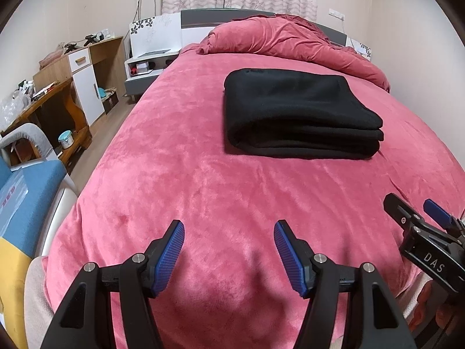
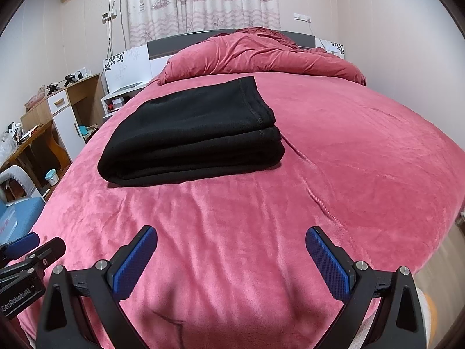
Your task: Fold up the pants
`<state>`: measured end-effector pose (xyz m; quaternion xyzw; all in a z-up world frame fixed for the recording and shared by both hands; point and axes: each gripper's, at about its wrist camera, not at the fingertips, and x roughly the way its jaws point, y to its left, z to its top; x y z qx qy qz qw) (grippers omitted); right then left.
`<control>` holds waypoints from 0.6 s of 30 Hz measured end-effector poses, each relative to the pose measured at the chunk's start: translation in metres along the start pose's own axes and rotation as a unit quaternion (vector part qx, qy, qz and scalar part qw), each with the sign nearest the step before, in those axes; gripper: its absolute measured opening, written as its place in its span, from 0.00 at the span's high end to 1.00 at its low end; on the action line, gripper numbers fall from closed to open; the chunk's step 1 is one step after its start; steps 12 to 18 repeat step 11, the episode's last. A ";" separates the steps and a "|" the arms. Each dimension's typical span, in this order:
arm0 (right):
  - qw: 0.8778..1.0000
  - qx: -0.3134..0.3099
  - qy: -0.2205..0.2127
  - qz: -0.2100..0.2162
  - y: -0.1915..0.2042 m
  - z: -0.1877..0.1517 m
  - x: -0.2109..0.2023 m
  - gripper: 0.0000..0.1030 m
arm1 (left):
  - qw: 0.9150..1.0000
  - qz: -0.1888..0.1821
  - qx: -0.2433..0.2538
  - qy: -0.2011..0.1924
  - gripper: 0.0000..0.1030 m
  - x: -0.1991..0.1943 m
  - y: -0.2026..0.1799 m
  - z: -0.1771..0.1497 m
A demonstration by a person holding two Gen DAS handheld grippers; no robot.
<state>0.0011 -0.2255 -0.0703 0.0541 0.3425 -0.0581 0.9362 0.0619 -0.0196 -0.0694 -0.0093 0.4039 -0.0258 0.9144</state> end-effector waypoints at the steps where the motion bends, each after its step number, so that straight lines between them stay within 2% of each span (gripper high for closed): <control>1: 1.000 0.000 0.001 0.000 0.000 0.000 0.000 0.00 | 1.000 0.001 -0.002 0.001 0.36 0.000 0.000 0.000; 6: 1.000 0.002 0.003 0.000 -0.001 0.000 0.001 0.00 | 1.000 0.012 -0.005 -0.005 0.36 0.000 0.001 -0.001; 18: 1.000 0.003 0.006 -0.001 -0.003 0.000 0.004 0.00 | 1.000 0.005 -0.002 0.001 0.36 0.003 0.000 -0.001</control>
